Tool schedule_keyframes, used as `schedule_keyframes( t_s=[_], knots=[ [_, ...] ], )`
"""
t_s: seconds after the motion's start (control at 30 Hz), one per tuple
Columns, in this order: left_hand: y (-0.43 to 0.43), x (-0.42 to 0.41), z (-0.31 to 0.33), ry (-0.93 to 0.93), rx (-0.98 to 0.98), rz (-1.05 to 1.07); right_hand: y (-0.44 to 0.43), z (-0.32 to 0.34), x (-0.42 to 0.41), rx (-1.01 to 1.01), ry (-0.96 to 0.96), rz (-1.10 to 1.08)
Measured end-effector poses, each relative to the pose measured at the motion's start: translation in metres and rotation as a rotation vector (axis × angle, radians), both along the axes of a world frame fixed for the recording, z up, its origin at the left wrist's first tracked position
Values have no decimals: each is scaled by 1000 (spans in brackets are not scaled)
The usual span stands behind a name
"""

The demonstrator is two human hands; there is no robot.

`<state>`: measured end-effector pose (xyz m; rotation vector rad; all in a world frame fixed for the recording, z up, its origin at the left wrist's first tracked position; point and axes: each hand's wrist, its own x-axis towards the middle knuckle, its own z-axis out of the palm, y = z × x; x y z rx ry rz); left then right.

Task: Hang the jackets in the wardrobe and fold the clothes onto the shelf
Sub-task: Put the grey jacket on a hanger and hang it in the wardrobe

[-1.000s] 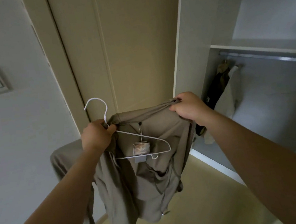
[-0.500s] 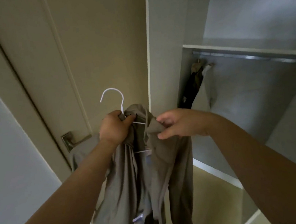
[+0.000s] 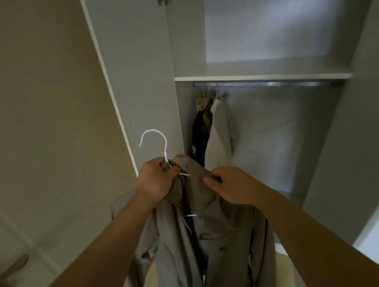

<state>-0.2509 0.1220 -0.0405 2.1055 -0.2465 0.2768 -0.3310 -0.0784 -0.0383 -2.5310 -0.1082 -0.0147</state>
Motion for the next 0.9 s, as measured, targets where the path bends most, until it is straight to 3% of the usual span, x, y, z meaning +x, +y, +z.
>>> schedule_keyframes(
  t_s=[0.17,0.43,0.63,0.77,0.9],
  knots=[
    [-85,45,-11,1,7,-137,-80,-15,26,-60,-57,-272],
    [-219,128,-29,54,72,-571,-174,-27,63,-70,73,-247],
    [-299,219,-46,-10,66,-765,-214,-47,138,-5,-24,-458],
    [-330,289,-54,102,132,-981,-232,-66,198,62,27,-610],
    [-357,350,-69,130,210,-974,-241,-87,251,100,73,-735]
  ],
)
